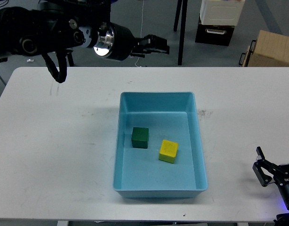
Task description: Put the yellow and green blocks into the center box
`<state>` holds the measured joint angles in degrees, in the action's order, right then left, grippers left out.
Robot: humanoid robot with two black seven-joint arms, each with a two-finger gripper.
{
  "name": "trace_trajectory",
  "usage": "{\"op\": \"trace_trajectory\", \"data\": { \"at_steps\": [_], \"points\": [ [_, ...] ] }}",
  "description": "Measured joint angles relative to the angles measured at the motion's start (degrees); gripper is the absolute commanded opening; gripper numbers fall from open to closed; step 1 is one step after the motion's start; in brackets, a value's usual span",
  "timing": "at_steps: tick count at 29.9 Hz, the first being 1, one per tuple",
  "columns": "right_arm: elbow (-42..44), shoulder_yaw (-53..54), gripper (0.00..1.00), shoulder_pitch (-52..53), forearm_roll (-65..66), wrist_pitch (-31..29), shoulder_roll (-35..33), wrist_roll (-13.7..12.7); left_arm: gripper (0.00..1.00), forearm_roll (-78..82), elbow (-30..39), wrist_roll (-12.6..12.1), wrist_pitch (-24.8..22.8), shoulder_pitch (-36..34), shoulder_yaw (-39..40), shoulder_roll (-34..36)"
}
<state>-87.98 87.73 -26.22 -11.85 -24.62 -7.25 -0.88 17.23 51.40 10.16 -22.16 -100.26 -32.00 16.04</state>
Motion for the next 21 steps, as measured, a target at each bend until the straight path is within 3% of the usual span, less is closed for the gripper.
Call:
{"op": "trace_trajectory", "data": {
  "at_steps": [6,10,14,21],
  "points": [
    [0.13,1.05,1.00,4.27,0.08,0.16,-0.76,0.19,1.00,0.30,-4.54,-0.46,-0.98,13.97,25.45,5.38],
    [1.46,1.10,1.00,6.87,0.08,0.43,-0.91,0.22,1.00,0.46,-4.71,-0.31,-4.88,21.69,35.78,8.09],
    [3.22,1.08,1.00,8.83,0.08,0.42,-1.00,0.23,1.00,0.31,-5.35,-0.14,-5.77,30.44,47.45,9.52],
    [3.71,1.00,1.00,10.42,0.08,0.19,-1.29,0.26,1.00,-0.25,-1.99,-0.23,-5.82,49.17,77.04,11.76]
  ]
}}
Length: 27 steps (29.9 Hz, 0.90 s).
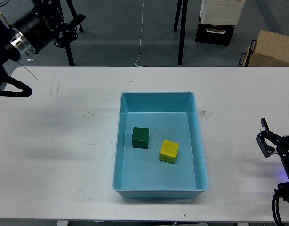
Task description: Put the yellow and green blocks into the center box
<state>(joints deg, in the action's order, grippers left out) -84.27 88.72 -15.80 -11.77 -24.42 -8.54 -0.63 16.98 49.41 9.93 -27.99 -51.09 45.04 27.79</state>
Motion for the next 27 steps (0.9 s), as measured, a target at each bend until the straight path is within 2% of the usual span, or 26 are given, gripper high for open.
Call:
{"op": "trace_trajectory", "data": {
  "at_steps": [5,12,15,19,22,27],
  "points": [
    [-2.25,-0.09,1.00,-1.42,0.15,-2.59,-0.07,0.10,1.00,-0.95,9.39,0.02,-0.01,16.32,19.95,-2.36],
    [-3.20,0.57,1.00,-4.85,0.18,-3.58,-0.07,0.35,1.00,-1.10,28.64,0.10,-0.01,42.38,37.02,-12.52],
    [-3.20,0.66,1.00,-6.82,0.18,-3.58,0.31,0.37,1.00,-1.10,35.93,0.12,-0.01,50.67,40.65,-18.04],
    [-3.39,0.94,1.00,-9.70,0.14,-3.58,0.53,0.91,1.00,-1.40,42.07,0.20,-0.01,59.65,42.45,-24.57],
    [-3.95,1.73,1.00,-12.08,0.00,-3.58,0.54,1.98,1.00,-2.19,44.54,0.20,-0.01,65.94,42.39,-27.18],
    [-4.28,3.53,1.00,-14.90,-0.08,-3.58,0.55,2.39,1.00,-2.89,45.40,-0.03,-0.01,73.90,40.69,-27.76]
  ]
}}
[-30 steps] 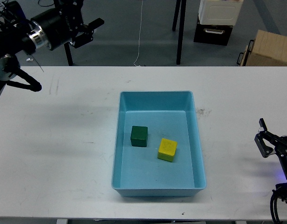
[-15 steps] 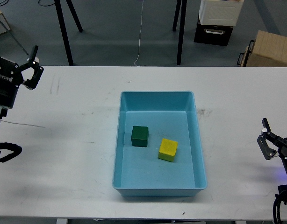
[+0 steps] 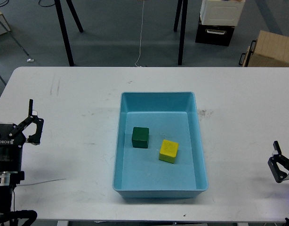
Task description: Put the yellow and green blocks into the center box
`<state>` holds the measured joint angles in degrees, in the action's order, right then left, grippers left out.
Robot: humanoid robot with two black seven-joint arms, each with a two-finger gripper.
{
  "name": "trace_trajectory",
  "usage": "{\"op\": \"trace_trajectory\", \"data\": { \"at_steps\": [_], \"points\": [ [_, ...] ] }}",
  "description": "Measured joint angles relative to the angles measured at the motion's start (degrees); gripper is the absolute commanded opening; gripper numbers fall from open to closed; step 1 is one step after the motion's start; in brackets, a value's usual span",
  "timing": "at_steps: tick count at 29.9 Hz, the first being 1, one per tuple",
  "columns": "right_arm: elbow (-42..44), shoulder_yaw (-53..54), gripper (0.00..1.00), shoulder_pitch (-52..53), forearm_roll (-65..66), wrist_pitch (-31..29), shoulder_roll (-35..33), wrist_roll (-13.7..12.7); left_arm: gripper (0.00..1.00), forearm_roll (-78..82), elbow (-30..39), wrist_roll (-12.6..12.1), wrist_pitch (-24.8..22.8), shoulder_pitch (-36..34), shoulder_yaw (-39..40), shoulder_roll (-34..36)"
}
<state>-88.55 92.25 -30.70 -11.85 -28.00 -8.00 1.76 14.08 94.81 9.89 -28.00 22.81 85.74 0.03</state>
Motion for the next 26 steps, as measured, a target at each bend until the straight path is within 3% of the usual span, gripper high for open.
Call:
{"op": "trace_trajectory", "data": {
  "at_steps": [9,26],
  "points": [
    [-8.72,-1.19,1.00,-3.48,0.23,0.00,-0.05,0.01,1.00,-0.07,0.07,0.13,0.00,8.69,-8.54,-0.04],
    [-8.58,-0.35,1.00,-3.72,0.86,0.00,-0.08,0.42,1.00,-0.02,0.02,0.28,0.00,9.27,-11.90,-0.03]
  ]
}}
